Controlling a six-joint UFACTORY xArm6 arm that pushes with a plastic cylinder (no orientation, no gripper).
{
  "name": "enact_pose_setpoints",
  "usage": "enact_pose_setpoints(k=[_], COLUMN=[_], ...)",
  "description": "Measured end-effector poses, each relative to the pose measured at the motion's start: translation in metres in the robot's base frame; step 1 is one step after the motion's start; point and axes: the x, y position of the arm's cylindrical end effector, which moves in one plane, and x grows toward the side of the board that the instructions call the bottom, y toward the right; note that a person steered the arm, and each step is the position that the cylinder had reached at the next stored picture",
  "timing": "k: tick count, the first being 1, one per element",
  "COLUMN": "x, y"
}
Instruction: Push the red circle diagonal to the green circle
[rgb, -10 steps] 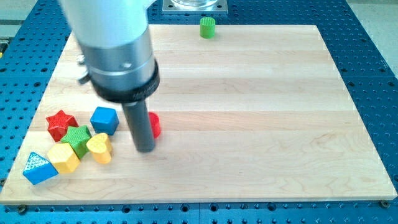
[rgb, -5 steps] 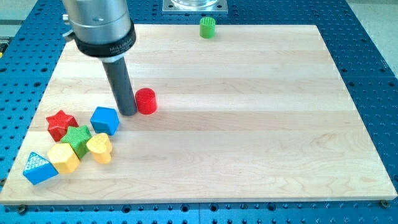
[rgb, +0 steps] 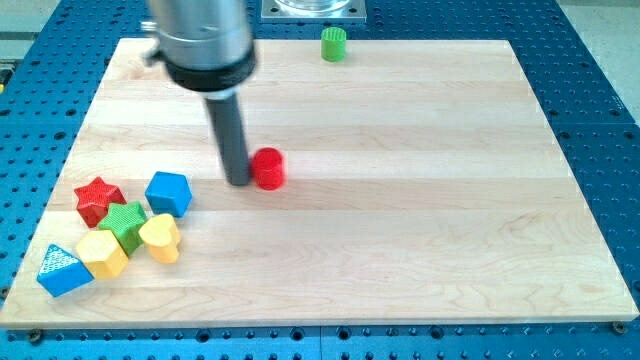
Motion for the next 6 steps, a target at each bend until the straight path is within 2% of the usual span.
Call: enact_pose_setpoints(k=[1,2,3,4,5,6], x=[-0.026,0.022,0.013,-0.032,0.007,0.022], y=[0.006,-0.017,0.025,0.034,0.064,0.094])
